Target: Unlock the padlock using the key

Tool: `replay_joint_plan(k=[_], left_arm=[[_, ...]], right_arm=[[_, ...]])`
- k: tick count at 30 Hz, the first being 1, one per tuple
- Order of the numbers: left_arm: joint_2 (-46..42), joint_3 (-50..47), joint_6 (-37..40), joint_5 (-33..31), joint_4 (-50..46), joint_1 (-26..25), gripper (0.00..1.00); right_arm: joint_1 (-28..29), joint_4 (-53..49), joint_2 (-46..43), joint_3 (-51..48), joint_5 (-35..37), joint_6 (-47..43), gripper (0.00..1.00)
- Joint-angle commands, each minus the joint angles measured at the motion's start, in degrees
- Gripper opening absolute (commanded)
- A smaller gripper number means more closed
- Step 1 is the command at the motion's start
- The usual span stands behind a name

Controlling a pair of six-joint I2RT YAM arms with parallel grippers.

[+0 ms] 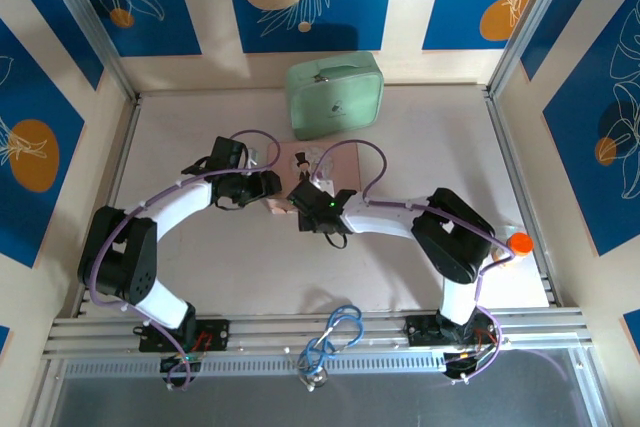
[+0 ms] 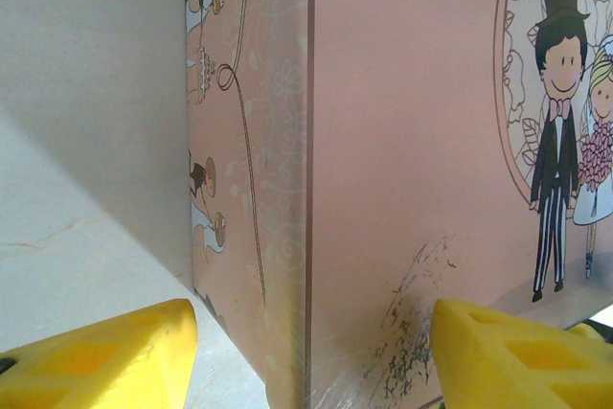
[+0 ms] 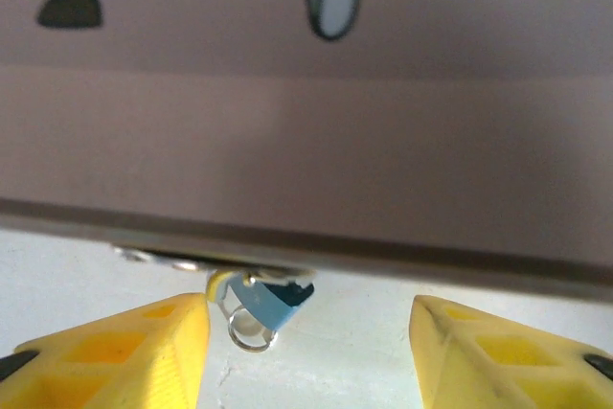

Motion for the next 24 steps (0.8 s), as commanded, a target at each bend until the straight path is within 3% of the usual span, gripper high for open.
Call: replay_joint_plan(k=[1,7,12,24], left_arm=[[0.64,0.19,1.83,-0.06,-0.43,0.70,0.65],[0.74,0.10,1.74,0.10,-0.44,0.65,0.63],[0.47,-0.16,1.58,0.18,-0.58,0.69,0.61],[0.26,-3.56,-2.45,1.01,2.16,0.70,0.58]], right_arm=[[0.20,-0.44,1.09,2.15,-0.22,-0.99,0.56],[0.41,-0.78,2.41,3.29,-0.11,-1.52,0.52],[0.47,-1.68,2.98,4.01,0.06,-1.53,0.43],[2.04,-14.48,8.43,12.57,5.64,1.09,0.26]])
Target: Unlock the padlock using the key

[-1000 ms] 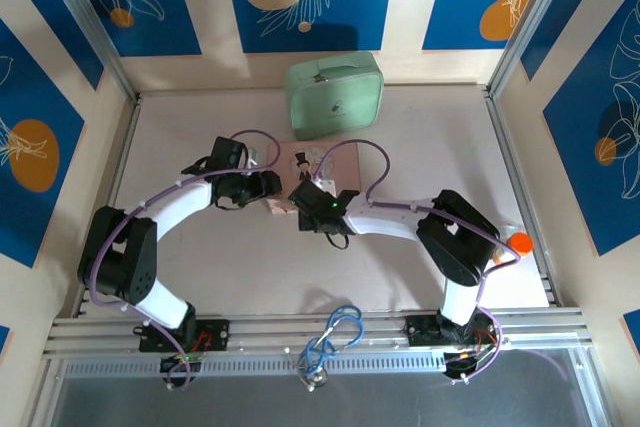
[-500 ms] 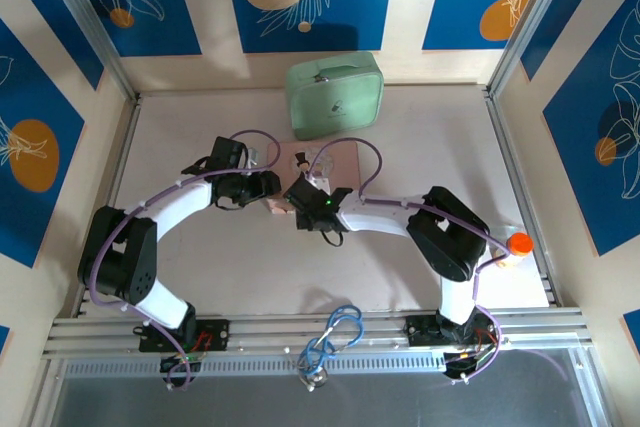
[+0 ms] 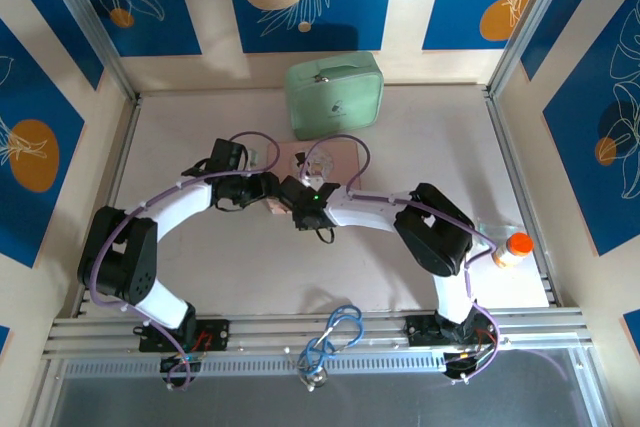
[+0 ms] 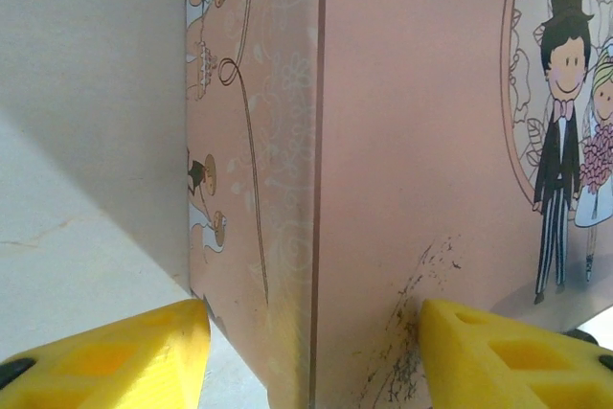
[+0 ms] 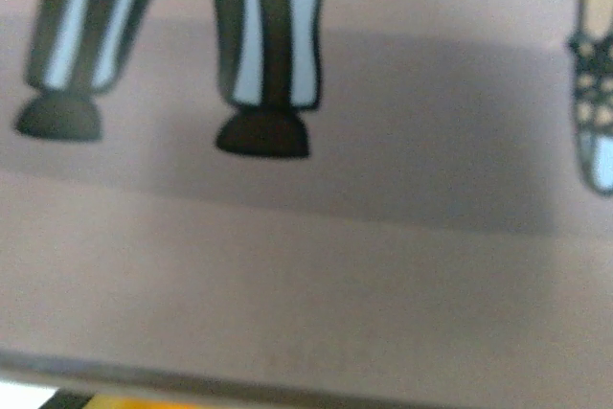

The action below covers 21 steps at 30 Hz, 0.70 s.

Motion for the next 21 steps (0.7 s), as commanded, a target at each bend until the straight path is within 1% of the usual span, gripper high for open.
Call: replay_joint_plan(k=[1,7,11,13,16,19,21], left_arm=[[0.47,-2.13,-0.98,0.44,-0.06,0.56,0.58],[0.42,-2.98,-1.00,0.33,0.29,0.56,0.57],[0.42,-2.65,-0.73,0.14,-0.22,0.57,0.57],[0.38,-2.63,-0.73,0.05,-0.29,0.59,0.57],[0.33,-2.54,-0.69,0.23,-0.42,0.55,0.57],[0.18,-2.46,-0.59,0.22,-0.68,0.56,0.57],[0.15,-2.37,-0.35,0.14,-0.98,0.58,0.57]], right_arm=[[0.81,-5.92,1.76,2.87,2.85,1.39,0.25],[1.13,-10.81,2.97,5.53,5.35,2.98,0.17],[1.89,-14.68,5.05,8.45,6.67,3.55,0.17],[2.36,-15.22,5.87,9.34,6.76,3.19,0.18],[2.60,-14.75,5.67,9.40,6.87,2.49,0.24],[2.61,-12.64,3.78,7.63,6.63,2.06,0.30],[2.81,-9.95,1.68,5.32,6.42,1.05,0.35]])
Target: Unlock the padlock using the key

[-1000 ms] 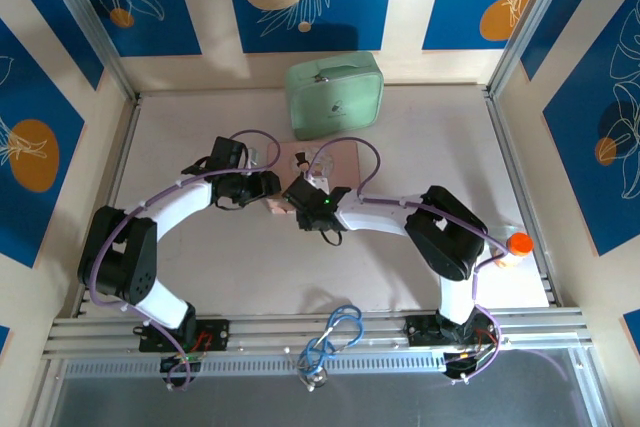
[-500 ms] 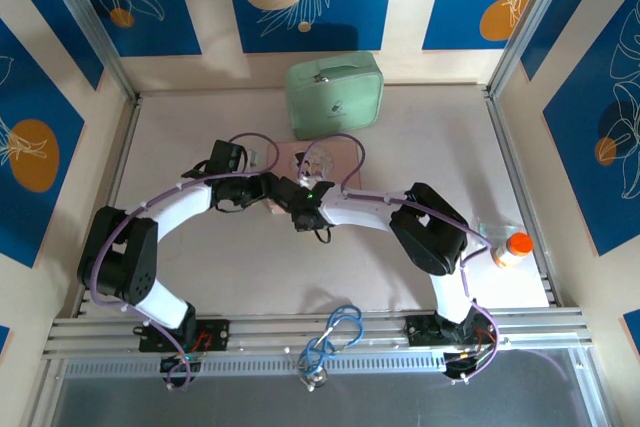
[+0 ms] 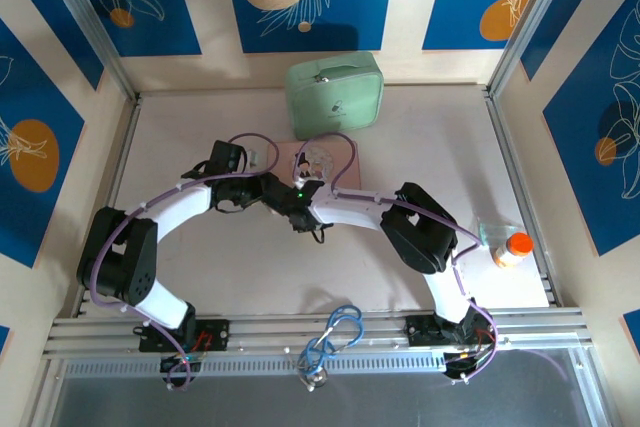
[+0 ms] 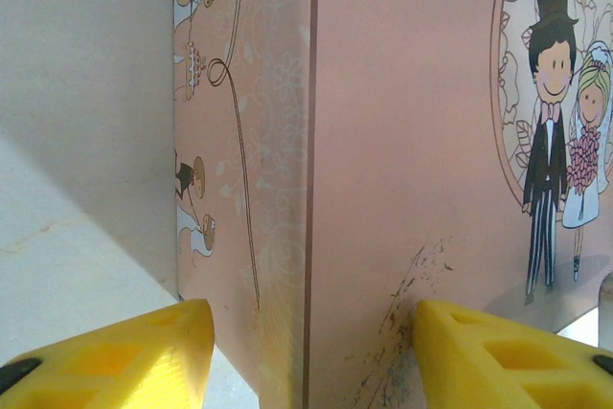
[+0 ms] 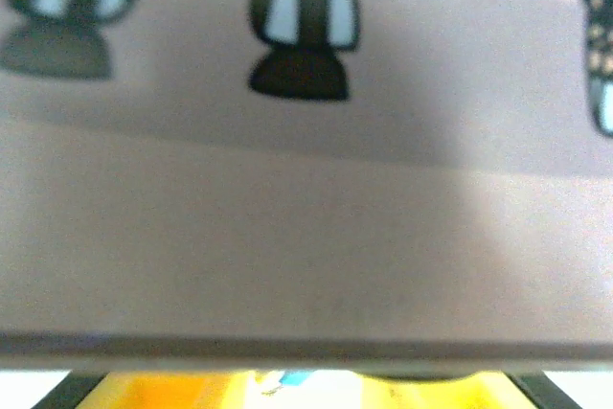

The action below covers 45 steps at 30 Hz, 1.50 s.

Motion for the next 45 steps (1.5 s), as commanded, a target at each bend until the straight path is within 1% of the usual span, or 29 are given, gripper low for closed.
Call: replay_joint_plan(k=[1,3,5,9,10,13,14,16,20,26,32,37,45], left_arm=[[0.44,-1.10,0.37,-0.99,-3.22,0.48,0.57],[0.44,-1.01,0.37,-0.96,-3.43,0.48,0.57],[0.35,-0.93,0.32,-0.87,-3.50,0.48,0.57],[0.25,-0.73,0.53,-0.95,-3.84,0.48,0.56],[0.19,-0.75,0.48,-0.95,-3.94,0.41,0.56],[-0.09,-0.57,0.43,-0.86,-4.14,0.48,0.56],[-0.25,-0.57,0.41,-0.86,-4.29,0.44,0.56],[-0.44,-0.40,0.46,-1.03,-4.64,0.39,0.56],[-0.95,-0.43,0.75,-1.19,-5.09,0.26,0.55],[-0.54,-0.81,0.79,-0.91,-4.91,0.26,0.53],[-0.53,-0.84,0.72,-0.78,-4.70,0.27,0.53],[-0.44,-0.92,0.95,-0.86,-4.80,0.30,0.52],[-0.53,-0.66,1.36,-0.96,-5.09,0.29,0.52]], right_arm=[[0.86,2.76,-4.20,-3.40,0.92,-0.94,0.38],[1.17,6.28,-7.38,-6.57,0.88,-2.21,0.44],[1.36,10.06,-10.77,-10.18,0.56,-3.19,0.47],[1.26,18.73,-18.04,-18.27,-1.30,-4.84,0.48],[0.99,19.97,-19.08,-19.60,-1.82,-4.97,0.46],[-0.60,22.88,-20.96,-22.49,-4.99,-4.99,0.32],[-1.31,23.48,-21.12,-23.08,-6.28,-4.82,0.26],[-2.44,23.86,-21.07,-23.65,-7.88,-4.23,0.21],[-3.59,23.94,-19.98,-23.57,-9.72,-3.95,0.15],[-4.70,24.47,-18.16,-22.68,-11.35,-4.36,0.12],[-4.60,23.85,-16.19,-21.15,-11.99,-4.93,0.09],[-4.39,23.51,-14.79,-19.62,-11.84,-5.59,0.06],[-3.76,22.12,-12.46,-16.83,-11.37,-6.69,0.05]])
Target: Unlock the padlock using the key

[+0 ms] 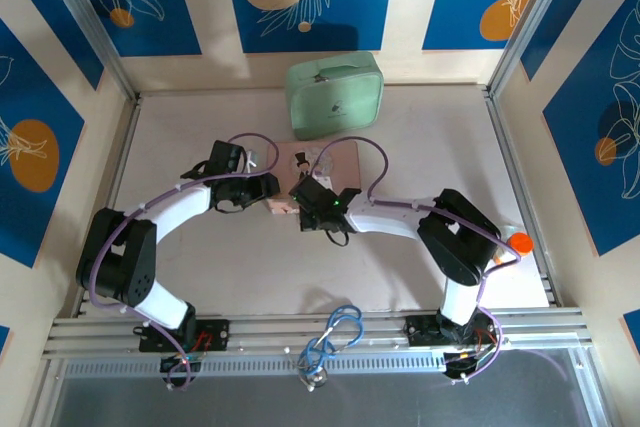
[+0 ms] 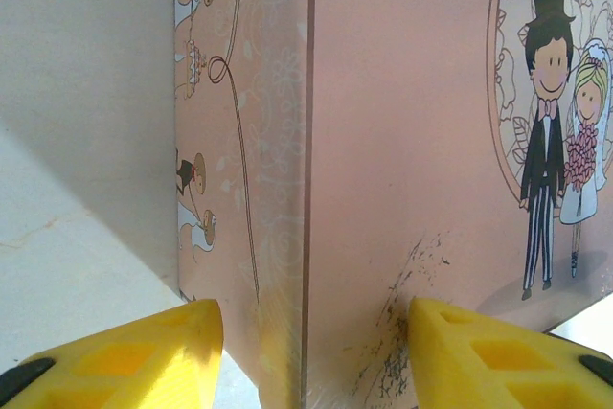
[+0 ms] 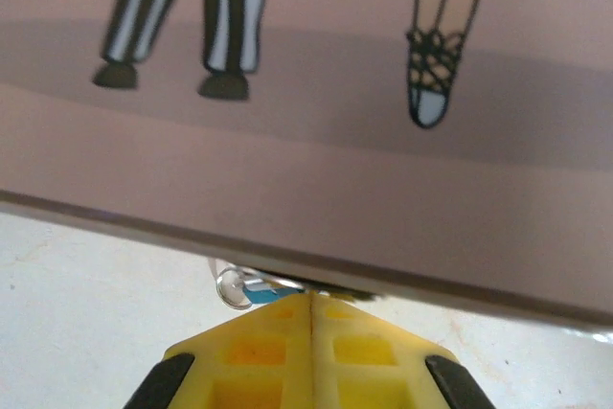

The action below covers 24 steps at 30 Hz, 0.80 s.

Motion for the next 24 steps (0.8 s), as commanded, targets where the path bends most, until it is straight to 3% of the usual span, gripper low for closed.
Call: replay_joint_plan(k=[1,15,24], left_arm=[[-0.05,-0.66,1.14,-0.75,-4.52,0.31,0.52],[-0.05,-0.66,1.43,-0.23,-4.65,0.27,0.51],[-0.05,-0.66,1.61,-0.15,-4.85,0.27,0.51]], right_arm=[[0.47,-1.73,1.41,2.02,-0.11,-1.07,0.05],[0.98,-3.30,4.46,5.66,0.71,-2.78,0.08],[2.64,-6.37,5.72,8.41,4.10,-4.06,0.33]])
